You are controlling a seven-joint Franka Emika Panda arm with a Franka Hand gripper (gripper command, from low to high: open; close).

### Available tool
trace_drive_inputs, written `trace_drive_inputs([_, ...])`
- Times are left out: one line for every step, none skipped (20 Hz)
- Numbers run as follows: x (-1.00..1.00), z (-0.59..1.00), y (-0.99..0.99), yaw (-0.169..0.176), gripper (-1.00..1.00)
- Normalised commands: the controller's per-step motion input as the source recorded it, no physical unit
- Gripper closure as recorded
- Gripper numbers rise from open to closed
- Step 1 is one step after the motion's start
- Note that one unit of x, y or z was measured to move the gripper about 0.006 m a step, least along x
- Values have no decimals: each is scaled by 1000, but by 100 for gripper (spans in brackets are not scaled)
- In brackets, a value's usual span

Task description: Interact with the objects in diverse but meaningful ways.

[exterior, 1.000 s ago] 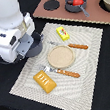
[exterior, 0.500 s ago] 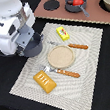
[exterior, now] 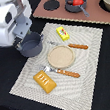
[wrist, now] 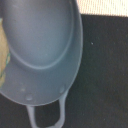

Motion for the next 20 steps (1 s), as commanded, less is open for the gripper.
trace_drive_inputs([769,589,571,0,-100])
trace_drive_inputs([720,471,609,0,-100])
trace_drive_inputs([669,429,629,19,-100])
trace_drive_inputs([497,191,551,33,-100])
trace_drive_inputs([420,51,569,30,-100])
trace_drive_inputs([491,54,689,30,-100])
trace_drive_inputs([531,6,717,16,-100])
trace_drive_inputs([506,0,717,0,-100])
trace_drive_inputs([440,0,580,0,-100])
trace_drive_inputs([409,0,460,-28,-100])
trace_drive_inputs([443,-6,483,-61,-100])
trace_drive_inputs([440,0,466,-72,-100])
trace_drive_inputs([394,-54,411,-72,-100])
trace_drive_inputs([334,-163,357,-69,-100])
trace_drive_inputs([277,-180,271,-59,-100])
trace_drive_inputs([246,-180,183,-45,-100])
trace_drive_inputs([149,-129,106,-26,-100])
trace_drive_inputs([6,0,20,0,-100])
trace_drive_inputs([0,0,23,0,-100])
trace_drive_inputs([0,0,0,0,-100])
